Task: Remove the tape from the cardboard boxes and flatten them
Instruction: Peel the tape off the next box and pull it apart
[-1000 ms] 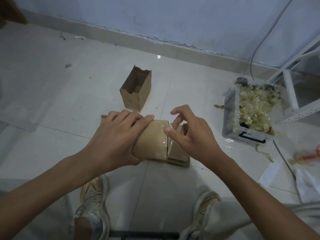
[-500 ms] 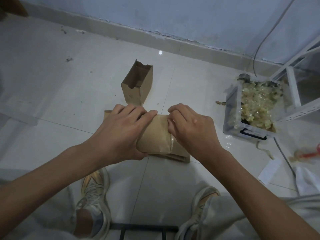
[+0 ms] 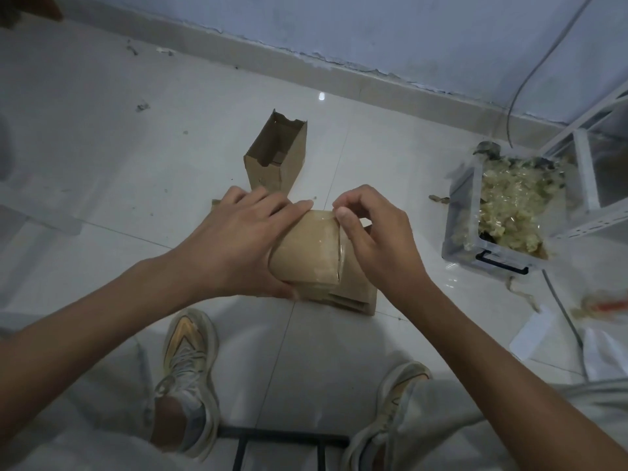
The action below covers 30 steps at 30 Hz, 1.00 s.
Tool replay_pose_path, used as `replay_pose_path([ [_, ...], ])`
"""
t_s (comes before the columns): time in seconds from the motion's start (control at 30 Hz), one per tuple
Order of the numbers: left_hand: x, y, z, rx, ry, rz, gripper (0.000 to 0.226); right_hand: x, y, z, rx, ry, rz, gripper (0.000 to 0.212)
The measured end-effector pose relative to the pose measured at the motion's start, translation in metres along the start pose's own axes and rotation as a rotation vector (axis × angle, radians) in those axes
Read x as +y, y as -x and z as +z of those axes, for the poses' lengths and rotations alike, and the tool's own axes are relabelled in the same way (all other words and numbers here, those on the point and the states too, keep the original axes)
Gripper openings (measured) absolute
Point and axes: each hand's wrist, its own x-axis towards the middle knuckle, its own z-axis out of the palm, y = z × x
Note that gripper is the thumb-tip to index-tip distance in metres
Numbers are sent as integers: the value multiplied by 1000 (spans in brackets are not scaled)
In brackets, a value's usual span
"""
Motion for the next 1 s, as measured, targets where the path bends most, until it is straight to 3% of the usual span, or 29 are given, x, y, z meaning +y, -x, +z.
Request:
replay_pose_path([
  [0.17, 0, 0, 0, -45, -7, 3, 125, 3, -4, -10, -119, 267, -176, 19],
  [0.4, 3, -3, -4, -75, -1, -5, 123, -6, -6, -9, -57, 394, -285, 12],
  [0.6, 5, -2, -5, -81, 55, -8, 125, -5, -8, -3, -101, 290, -120, 15],
  [0.67, 6, -2, -5, -6, 5, 30, 121, -8, -8, 0, -71, 112, 22, 15],
  [0.77, 5, 0, -2, 79, -57, 88, 118, -11, -9, -1, -47, -341, 397, 24],
  [0.83, 5, 3, -1, 85, -60, 85, 118, -13, -11, -10, -7, -510, 511, 31],
  [0.93, 4, 4, -1, 53, -29, 48, 116, -16, -9, -18, -46, -459, 347, 40],
  [1.0, 1, 3, -4, 50, -27, 30, 116, -14, -6, -15, -112, -237, 134, 23],
])
